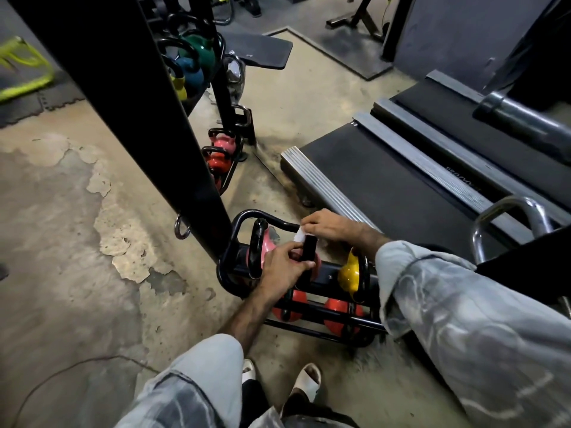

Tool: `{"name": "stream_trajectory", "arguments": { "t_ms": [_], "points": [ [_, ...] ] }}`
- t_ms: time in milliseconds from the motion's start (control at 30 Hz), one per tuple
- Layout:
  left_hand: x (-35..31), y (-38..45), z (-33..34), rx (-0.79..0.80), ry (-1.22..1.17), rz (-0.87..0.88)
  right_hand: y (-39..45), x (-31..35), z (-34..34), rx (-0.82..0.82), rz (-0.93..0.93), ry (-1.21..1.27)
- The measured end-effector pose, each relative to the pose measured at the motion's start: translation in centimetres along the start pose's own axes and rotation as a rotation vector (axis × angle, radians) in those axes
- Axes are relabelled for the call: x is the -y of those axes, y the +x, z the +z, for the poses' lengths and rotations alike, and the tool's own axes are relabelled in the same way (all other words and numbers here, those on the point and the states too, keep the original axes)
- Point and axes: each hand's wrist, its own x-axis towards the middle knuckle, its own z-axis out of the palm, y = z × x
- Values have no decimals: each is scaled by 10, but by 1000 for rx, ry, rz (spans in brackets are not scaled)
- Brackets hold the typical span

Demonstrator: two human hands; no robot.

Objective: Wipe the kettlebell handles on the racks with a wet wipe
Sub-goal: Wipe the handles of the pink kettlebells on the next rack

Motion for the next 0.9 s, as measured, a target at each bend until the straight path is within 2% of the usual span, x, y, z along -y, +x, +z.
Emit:
{"name": "stream_trajectory", "arguments": {
  "t_ms": [133,233,367,500,533,633,767,900],
  "points": [
    [3,-2,-1,7,8,-10,-5,5,-2,31,-121,-137],
    [1,-1,1,-4,16,10,-13,5,-1,-105,-53,-40],
    [0,-2,-3,-8,14,14,-25,12,38,-583,286,345],
    [1,-4,-4,-5,3,9,-25,33,75,-784,748,949],
    [0,-4,-4,-10,8,14,-22,36,76,-787,807,1073],
    [-1,-5,-5,-18,28,27,-15,42,70,-723,791,1365],
    [0,-5,-6,-12,34,16,-26,52,55,-635,709,1505],
    [-1,-4,-6,11,35,0,-32,56,46,-578,790,1689]
  ]
}}
